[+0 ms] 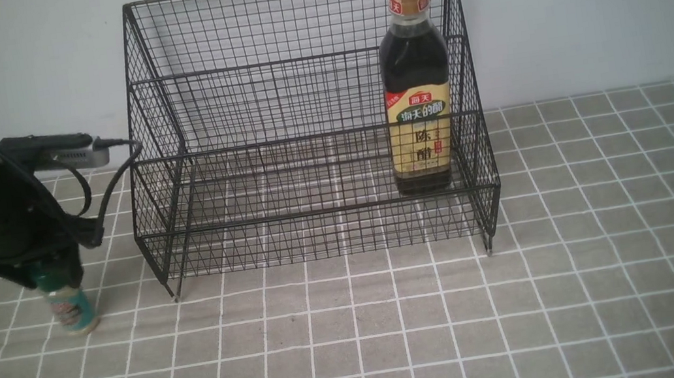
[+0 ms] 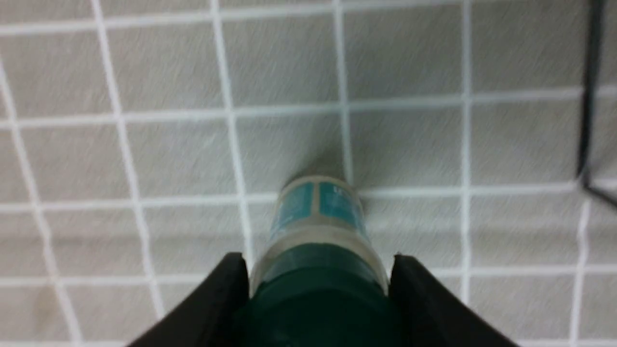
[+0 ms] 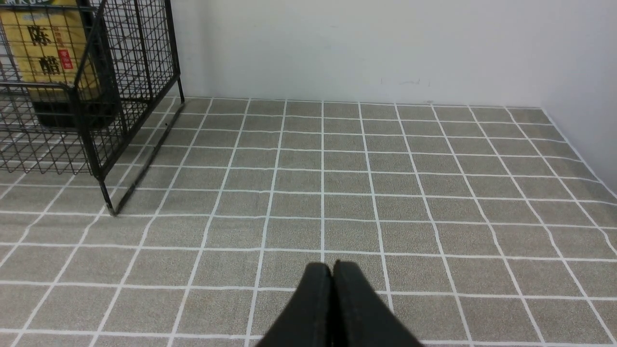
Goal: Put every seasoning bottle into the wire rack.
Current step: Use the left arm to put the condiment bottle back on the shelf
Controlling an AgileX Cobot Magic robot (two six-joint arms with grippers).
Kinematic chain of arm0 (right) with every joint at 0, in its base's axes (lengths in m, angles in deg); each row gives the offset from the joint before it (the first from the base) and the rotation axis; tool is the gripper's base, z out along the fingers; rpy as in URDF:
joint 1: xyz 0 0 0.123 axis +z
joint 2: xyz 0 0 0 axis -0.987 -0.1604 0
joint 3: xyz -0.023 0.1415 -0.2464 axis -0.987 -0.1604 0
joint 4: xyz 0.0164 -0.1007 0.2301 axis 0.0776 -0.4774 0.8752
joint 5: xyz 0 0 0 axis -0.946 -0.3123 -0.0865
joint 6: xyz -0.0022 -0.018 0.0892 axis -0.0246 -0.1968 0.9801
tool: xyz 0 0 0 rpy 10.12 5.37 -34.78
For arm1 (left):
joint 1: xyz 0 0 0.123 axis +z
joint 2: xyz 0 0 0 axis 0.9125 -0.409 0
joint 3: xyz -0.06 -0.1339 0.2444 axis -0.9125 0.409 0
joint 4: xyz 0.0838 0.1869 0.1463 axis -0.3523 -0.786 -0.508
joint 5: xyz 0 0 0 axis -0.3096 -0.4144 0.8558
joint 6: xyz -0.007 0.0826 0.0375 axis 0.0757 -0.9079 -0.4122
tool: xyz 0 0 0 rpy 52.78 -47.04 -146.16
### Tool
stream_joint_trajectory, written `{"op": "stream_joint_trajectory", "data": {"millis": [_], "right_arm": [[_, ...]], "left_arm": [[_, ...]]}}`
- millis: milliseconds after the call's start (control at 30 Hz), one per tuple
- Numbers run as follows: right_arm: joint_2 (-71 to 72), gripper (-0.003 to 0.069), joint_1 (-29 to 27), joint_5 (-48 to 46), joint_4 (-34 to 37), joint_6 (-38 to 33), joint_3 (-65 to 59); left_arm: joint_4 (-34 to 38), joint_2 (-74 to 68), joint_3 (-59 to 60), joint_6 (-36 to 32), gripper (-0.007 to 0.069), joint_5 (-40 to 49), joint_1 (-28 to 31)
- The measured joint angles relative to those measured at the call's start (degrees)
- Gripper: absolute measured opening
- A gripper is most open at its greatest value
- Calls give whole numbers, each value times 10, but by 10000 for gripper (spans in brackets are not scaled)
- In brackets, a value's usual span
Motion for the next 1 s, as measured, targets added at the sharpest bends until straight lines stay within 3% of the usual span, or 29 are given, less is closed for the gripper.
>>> {"op": "stream_joint_trajectory", "data": {"millis": [233, 367, 567, 667, 867, 1000], "right_arm": [[0, -15, 0, 0, 0, 0, 0], [0, -15, 0, 0, 0, 0, 0], [0, -15, 0, 0, 0, 0, 0], [0, -15, 0, 0, 0, 0, 0], [0, -15, 0, 0, 0, 0, 0], [0, -15, 0, 0, -1, 0, 0]], "left_arm": [[-22, 51, -91, 21, 329, 106, -6], [-17, 92, -134, 22, 329, 118, -16], [28, 163, -179, 24, 329, 128, -71], [50, 172, -183, 29, 329, 135, -127], [33, 130, -183, 61, 329, 137, -181], [30, 91, -183, 75, 329, 137, -187]]}}
